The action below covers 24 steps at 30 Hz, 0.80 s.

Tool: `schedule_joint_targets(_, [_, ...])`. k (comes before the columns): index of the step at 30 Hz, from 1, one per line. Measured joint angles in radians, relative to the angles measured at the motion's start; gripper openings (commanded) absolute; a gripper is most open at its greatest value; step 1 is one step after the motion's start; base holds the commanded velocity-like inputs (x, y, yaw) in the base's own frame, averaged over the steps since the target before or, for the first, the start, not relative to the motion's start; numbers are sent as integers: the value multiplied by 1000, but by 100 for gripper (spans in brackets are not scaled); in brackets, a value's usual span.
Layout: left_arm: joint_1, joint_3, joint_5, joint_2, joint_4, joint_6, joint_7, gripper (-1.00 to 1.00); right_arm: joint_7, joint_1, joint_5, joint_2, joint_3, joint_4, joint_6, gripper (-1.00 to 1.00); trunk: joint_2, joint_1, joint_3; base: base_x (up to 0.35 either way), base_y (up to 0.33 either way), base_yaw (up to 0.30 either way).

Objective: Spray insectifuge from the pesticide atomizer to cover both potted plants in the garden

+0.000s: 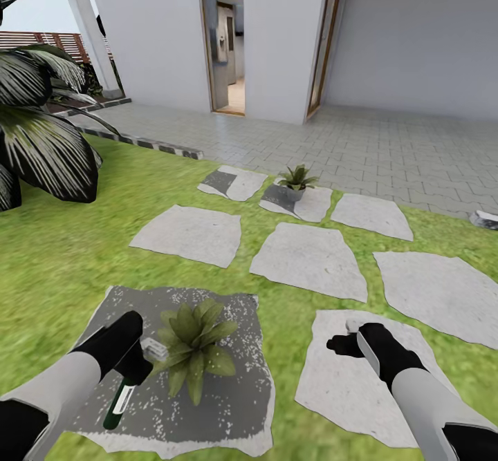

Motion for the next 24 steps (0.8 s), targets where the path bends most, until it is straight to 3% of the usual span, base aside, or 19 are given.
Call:
schedule_joint_targets(17, [-72, 1, 0, -5, -2, 0, 0, -100, 1, 0, 0, 0, 0, 0, 0, 100, 0, 0, 0, 0, 0, 0])
schedule_joint_targets(24, [-58, 1, 0, -3, -2, 0, -3, -100, 0, 0, 0, 0, 0, 0, 0, 100, 0, 0, 0, 0, 0, 0])
